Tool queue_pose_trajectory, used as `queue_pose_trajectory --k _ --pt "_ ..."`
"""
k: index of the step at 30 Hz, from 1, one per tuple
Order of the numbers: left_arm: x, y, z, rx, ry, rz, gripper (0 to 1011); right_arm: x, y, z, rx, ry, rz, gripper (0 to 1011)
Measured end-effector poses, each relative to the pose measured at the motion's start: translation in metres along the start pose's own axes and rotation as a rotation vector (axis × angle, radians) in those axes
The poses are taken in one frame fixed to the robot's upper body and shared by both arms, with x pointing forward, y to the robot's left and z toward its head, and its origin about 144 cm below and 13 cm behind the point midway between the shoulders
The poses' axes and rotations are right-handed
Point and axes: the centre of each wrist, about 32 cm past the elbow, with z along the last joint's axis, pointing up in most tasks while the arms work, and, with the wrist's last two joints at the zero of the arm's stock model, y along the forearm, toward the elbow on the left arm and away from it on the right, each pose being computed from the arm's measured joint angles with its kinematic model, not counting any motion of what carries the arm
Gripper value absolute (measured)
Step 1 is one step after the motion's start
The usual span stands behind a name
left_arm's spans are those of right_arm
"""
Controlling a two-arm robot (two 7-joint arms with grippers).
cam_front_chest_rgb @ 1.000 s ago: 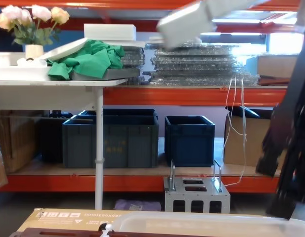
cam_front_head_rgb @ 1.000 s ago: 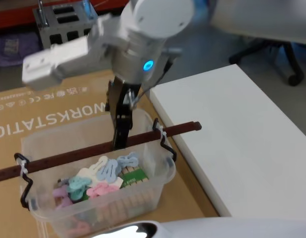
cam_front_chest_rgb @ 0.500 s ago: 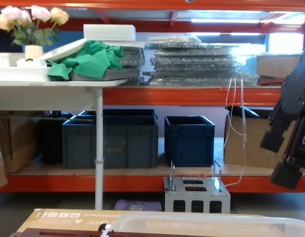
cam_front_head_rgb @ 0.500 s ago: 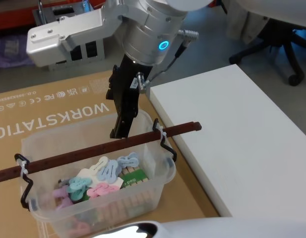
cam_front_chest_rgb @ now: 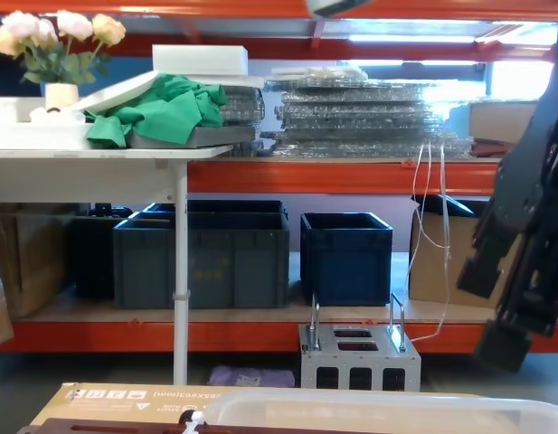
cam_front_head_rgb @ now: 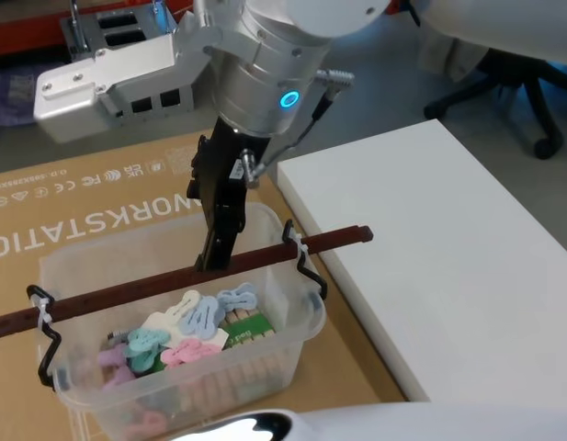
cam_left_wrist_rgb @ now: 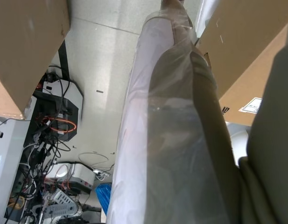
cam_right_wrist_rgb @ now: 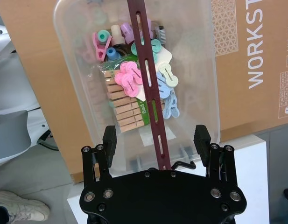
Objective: Use one hand to grasp the basket and place it at the designated location.
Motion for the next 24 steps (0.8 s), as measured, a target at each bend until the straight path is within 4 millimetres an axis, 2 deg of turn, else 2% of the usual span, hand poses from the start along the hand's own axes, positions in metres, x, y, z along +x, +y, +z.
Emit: queue_pose_trajectory --k 6,18,24 --pt "0.0 0.0 0.0 0.0 0.001 0.0 0 0.012 0.019 0.002 -0.001 -0.019 0.029 1002" --pt "0.0 0.0 0.0 0.0 0.0 0.0 0 0.018 0.028 0.004 -0.013 -0.031 0.045 1001" --pt "0.0 0.0 0.0 0.0 0.0 0.0 0 0.028 0.05 0.002 -0.005 -0.036 0.081 1001"
